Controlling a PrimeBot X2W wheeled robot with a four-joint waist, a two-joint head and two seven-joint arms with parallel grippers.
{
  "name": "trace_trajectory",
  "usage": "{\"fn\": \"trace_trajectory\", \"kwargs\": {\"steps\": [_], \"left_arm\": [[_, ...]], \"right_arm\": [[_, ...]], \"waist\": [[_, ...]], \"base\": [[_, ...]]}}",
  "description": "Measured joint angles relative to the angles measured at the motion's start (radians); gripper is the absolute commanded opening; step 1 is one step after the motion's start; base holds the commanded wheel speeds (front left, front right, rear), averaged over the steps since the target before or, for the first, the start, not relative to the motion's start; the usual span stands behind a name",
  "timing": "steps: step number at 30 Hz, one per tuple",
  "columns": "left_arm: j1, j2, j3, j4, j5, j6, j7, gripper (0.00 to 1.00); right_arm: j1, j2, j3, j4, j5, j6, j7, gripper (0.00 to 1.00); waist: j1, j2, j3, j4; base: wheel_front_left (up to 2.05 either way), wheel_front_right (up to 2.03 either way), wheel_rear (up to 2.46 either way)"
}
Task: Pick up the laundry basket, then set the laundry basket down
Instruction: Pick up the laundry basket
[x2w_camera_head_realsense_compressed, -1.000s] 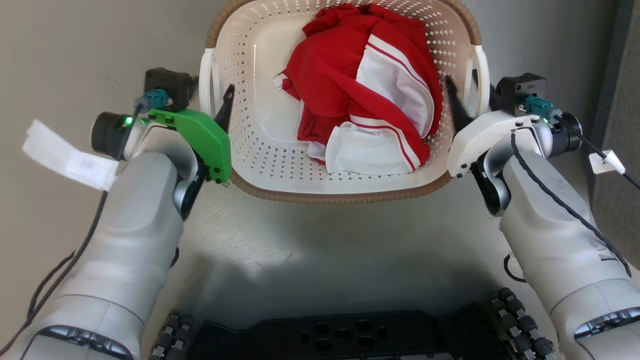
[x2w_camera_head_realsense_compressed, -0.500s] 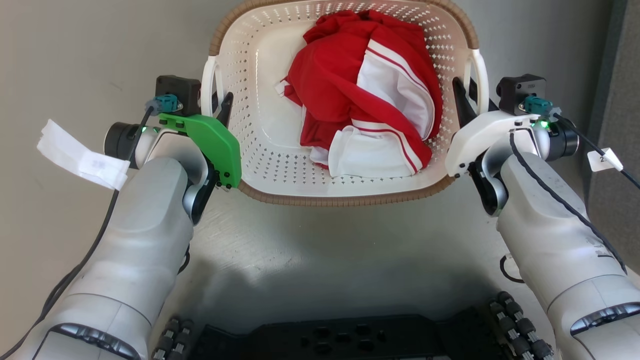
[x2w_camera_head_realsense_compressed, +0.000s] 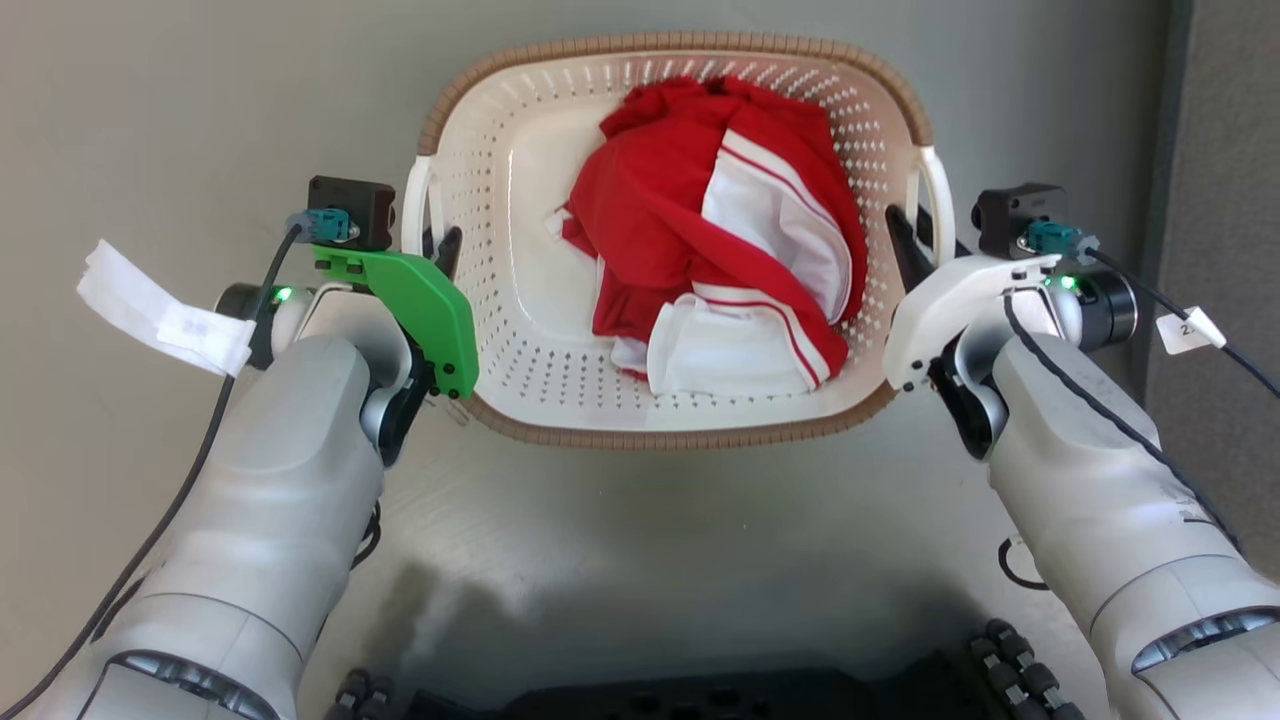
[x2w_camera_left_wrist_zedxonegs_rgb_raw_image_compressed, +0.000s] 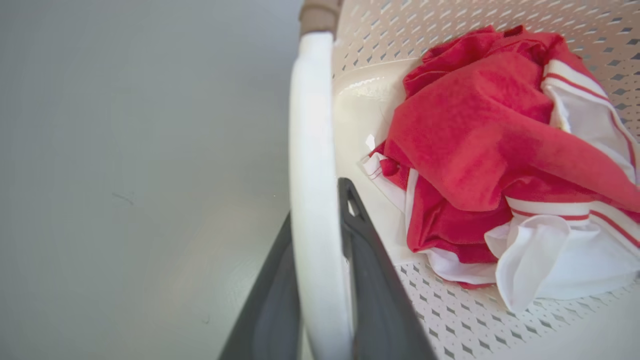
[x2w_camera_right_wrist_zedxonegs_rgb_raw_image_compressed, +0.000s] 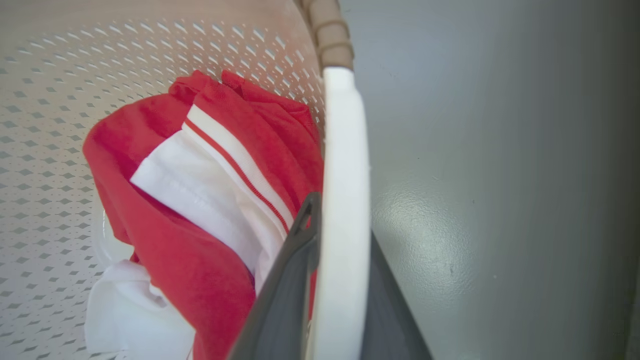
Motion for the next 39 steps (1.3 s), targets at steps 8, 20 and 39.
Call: {"fn": "trace_trajectory", "kwargs": {"steps": [8,20,39], "left_arm": [[0.023,-0.001,-0.019,0.013,-0.059,0.000,0.053,0.00],[0.064,-0.003,-0.036,0.029,-0.133,-0.003,0.128,0.00],[0.159,-0.001,-0.069,0.046,-0.230,-0.003,0.263,0.00]], "right_arm": [[0.004,0.005,0.013,0.052,0.045,0.017,0.031,0.00],[0.027,0.009,0.034,0.088,0.119,0.035,0.097,0.00],[0.117,0.012,0.121,0.109,0.238,0.044,0.265,0.00]], "waist": [[0.0000,0.0000,-0.085,-0.002],[0.0000,0.0000,-0.211,-0.003],[0.0000,0.0000,-0.413,-0.011]], "base": [[0.00,0.00,0.00],[0.00,0.00,0.00],[0.00,0.00,0.00]]}}
